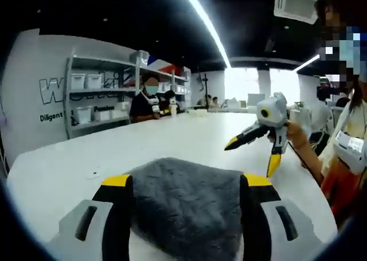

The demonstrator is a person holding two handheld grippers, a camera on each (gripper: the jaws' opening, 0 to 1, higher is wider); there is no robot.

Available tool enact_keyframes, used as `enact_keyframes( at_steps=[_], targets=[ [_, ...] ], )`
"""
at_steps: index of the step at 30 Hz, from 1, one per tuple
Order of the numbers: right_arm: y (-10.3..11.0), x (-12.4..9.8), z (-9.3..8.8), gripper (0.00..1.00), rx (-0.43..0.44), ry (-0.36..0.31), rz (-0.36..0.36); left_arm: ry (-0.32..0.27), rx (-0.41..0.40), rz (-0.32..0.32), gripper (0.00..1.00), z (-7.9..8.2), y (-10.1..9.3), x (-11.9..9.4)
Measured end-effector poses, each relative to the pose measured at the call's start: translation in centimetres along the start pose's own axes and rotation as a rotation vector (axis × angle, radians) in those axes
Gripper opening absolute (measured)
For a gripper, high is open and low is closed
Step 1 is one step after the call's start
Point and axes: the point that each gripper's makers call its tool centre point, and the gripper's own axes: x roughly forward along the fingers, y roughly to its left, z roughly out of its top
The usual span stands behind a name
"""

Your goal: Fold the towel on the table until its edges align and the towel forms a compact rectangular stack.

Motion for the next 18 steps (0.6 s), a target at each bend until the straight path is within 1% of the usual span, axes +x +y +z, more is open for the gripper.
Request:
enact_keyframes(
  at_steps=[2, 3, 4, 5, 8, 9, 12, 18],
  targets=[
    [0.0, 0.0, 0.0, 0.99, -0.002, 0.001, -0.001, 0.005, -0.026, -0.023, 0.81, -0.4, 0.0, 0.6],
    [0.0, 0.0, 0.0, 0.99, -0.002, 0.001, -0.001, 0.019, -0.045, -0.038, 0.82, -1.0, 0.1, 1.0],
    [0.0, 0.0, 0.0, 0.99, -0.003, 0.003, -0.001, 0.028, -0.045, -0.041, 0.83, -1.5, 0.1, 1.3],
    [0.0, 0.0, -0.1, 0.99, -0.003, 0.004, -0.001, 0.043, -0.039, -0.041, 0.84, -2.1, 0.2, 1.5],
    [0.1, -0.1, -0.1, 0.99, -0.004, 0.005, -0.003, 0.091, 0.048, -0.035, 0.84, -4.0, 0.3, 2.0],
    [0.1, -0.1, -0.1, 0.99, -0.004, 0.006, -0.003, 0.1, 0.058, -0.033, 0.84, -4.5, 0.3, 2.2],
    [0.1, -0.1, -0.1, 0.99, -0.009, 0.009, -0.005, 0.064, 0.03, -0.043, 0.84, -4.6, 0.3, 2.5],
    [0.0, 0.0, -0.2, 0.99, 0.0, 0.013, -0.006, 0.044, -0.013, -0.042, 0.84, -4.7, 0.6, 2.5]
  ],
)
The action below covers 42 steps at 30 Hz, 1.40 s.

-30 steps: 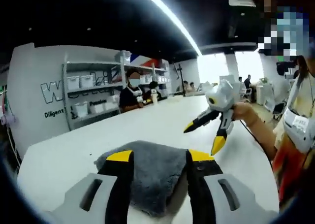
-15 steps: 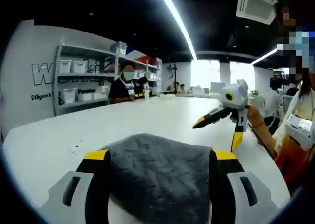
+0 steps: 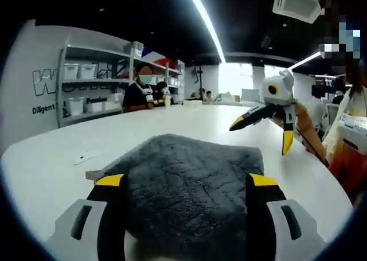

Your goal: Fold the towel on the table until its edges align and the towel forms a compact rectangular stack.

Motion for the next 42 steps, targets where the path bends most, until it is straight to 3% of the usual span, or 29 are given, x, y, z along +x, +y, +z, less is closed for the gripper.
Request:
enact_keyframes(
  at_steps=[5, 15, 20, 29, 37, 42],
  targets=[
    [-0.2, 0.0, 0.0, 0.99, 0.01, 0.0, -0.002, -0.006, 0.01, 0.001, 0.84, 0.3, -0.1, -0.3],
    [-0.3, 0.1, -0.3, 0.99, 0.02, 0.008, -0.004, -0.067, -0.038, -0.009, 0.85, 2.5, -0.4, -1.4],
    [-0.5, 0.2, -0.3, 0.99, 0.026, 0.007, -0.011, -0.112, -0.072, 0.0, 0.85, 3.9, -0.1, -2.6],
    [-0.4, 0.4, -0.4, 0.99, 0.009, 0.024, -0.011, -0.102, -0.077, 0.054, 0.87, 5.1, 0.3, -6.1],
    [-0.3, 0.7, -0.8, 0.99, 0.008, 0.044, -0.014, -0.064, -0.052, 0.119, 0.95, 4.4, -0.1, -10.6],
    [-0.5, 0.8, -1.2, 0.99, 0.009, 0.059, -0.019, -0.052, -0.062, 0.155, 0.99, 3.0, -1.3, -13.5]
  ],
)
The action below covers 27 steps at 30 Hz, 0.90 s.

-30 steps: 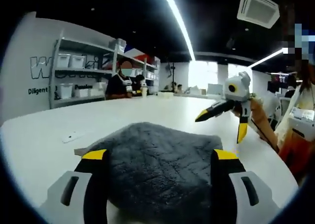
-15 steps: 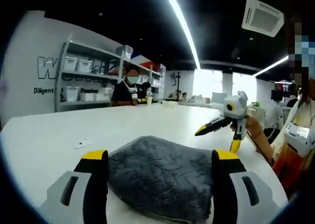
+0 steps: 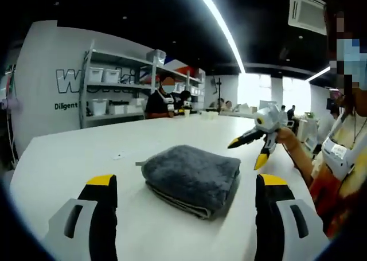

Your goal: Fold the towel on the table until its edges align and the towel forms a compact rectangular stack.

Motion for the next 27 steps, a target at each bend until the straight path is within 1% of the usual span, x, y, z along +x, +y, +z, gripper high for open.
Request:
enact_keyframes(
  at_steps=[2, 5, 6, 7, 8, 9, 10, 11, 12, 13, 14, 16, 17, 18, 20, 21, 24, 27],
  targets=[
    [0.0, 0.0, -0.1, 0.99, 0.0, 0.004, -0.003, 0.002, -0.002, 0.007, 0.99, -0.6, -0.4, -0.8],
    [-0.1, 0.1, -0.3, 0.99, 0.002, 0.012, -0.008, 0.059, 0.016, 0.019, 0.99, -2.5, -0.9, -1.4],
    [-0.2, 0.1, -0.4, 0.99, 0.002, 0.015, -0.011, 0.081, 0.043, 0.035, 0.99, -3.3, -0.8, -1.5],
    [-0.2, 0.1, -0.5, 0.99, 0.002, 0.017, -0.014, 0.076, 0.054, 0.051, 0.99, -3.7, -0.7, -1.5],
    [-0.2, 0.1, -0.5, 0.99, 0.003, 0.018, -0.016, 0.068, 0.047, 0.053, 0.99, -3.9, -0.5, -1.6],
    [-0.3, 0.1, -0.6, 0.99, 0.006, 0.019, -0.019, 0.038, 0.012, 0.051, 0.99, -3.9, -0.4, -1.6],
    [-0.4, 0.1, -0.7, 0.99, 0.008, 0.021, -0.022, 0.028, -0.029, 0.037, 0.99, -4.2, -0.3, -1.7],
    [-0.5, 0.1, -0.8, 0.99, 0.009, 0.024, -0.025, 0.069, -0.062, 0.047, 0.99, -4.8, -0.1, -1.9],
    [-0.5, 0.1, -0.9, 0.99, 0.009, 0.029, -0.03, 0.082, -0.035, 0.056, 0.99, -5.0, 0.2, -2.0],
    [-0.6, 0.1, -1.0, 0.99, 0.008, 0.032, -0.034, 0.095, 0.022, 0.083, 0.99, -5.4, 0.6, -2.1],
    [-0.6, 0.0, -1.0, 0.99, 0.006, 0.035, -0.037, 0.142, 0.053, 0.14, 0.99, -6.2, 1.2, -2.4],
    [-0.6, 0.0, -1.0, 0.99, 0.003, 0.037, -0.042, 0.141, 0.045, 0.127, 0.99, -6.6, 0.7, -2.2],
    [-0.6, -0.1, -1.0, 0.99, -0.001, 0.037, -0.045, 0.145, 0.025, 0.093, 0.99, -6.8, 0.0, -2.1],
    [-0.6, -0.1, -1.0, 0.99, -0.004, 0.037, -0.046, 0.149, 0.027, 0.073, 0.99, -6.9, -0.2, -1.9],
    [-0.6, -0.1, -1.0, 0.99, -0.005, 0.04, -0.048, 0.159, 0.034, 0.091, 0.98, -7.1, 0.3, -1.8],
    [-0.6, -0.1, -1.1, 0.99, -0.007, 0.043, -0.049, 0.171, 0.037, 0.111, 0.98, -7.4, 0.8, -1.9],
    [-0.6, 0.0, -1.1, 0.99, -0.01, 0.045, -0.051, 0.195, 0.037, 0.13, 0.98, -7.7, 1.3, -2.7],
    [-0.6, 0.0, -1.3, 0.99, -0.012, 0.052, -0.049, 0.165, 0.051, 0.155, 0.97, -6.8, 1.7, -3.3]
  ],
)
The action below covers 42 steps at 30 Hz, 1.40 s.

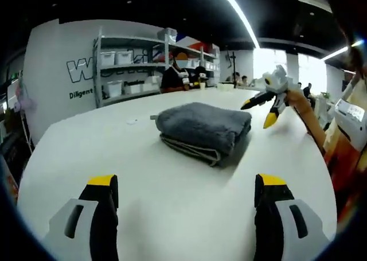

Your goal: Fold the towel on the table until its edges align and the towel forms a compact rectangular stack.

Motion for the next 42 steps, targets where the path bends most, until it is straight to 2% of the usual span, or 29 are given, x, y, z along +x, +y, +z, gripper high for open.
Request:
enact_keyframes(
  at_steps=[3, 6, 9, 15, 42],
  targets=[
    [0.5, -0.2, 0.7, 0.99, -0.001, -0.034, 0.028, -0.011, -0.007, 0.01, 0.96, 0.2, 0.4, -0.3],
    [0.9, -0.5, 2.1, 0.99, -0.014, -0.099, 0.043, -0.013, -0.009, 0.012, 0.95, 0.3, 0.4, -0.2],
    [1.7, -0.7, 2.3, 0.99, -0.009, -0.115, 0.089, -0.016, -0.013, -0.005, 0.94, 0.3, 0.0, -0.1],
    [1.3, -0.2, 1.6, 0.99, -0.008, -0.076, 0.078, -0.015, -0.027, -0.007, 0.94, 0.3, 0.0, 0.0],
    [0.8, 0.3, 0.9, 0.99, 0.024, -0.046, 0.073, -0.017, -0.021, 0.005, 0.93, 0.3, 0.2, -0.3]
  ],
)
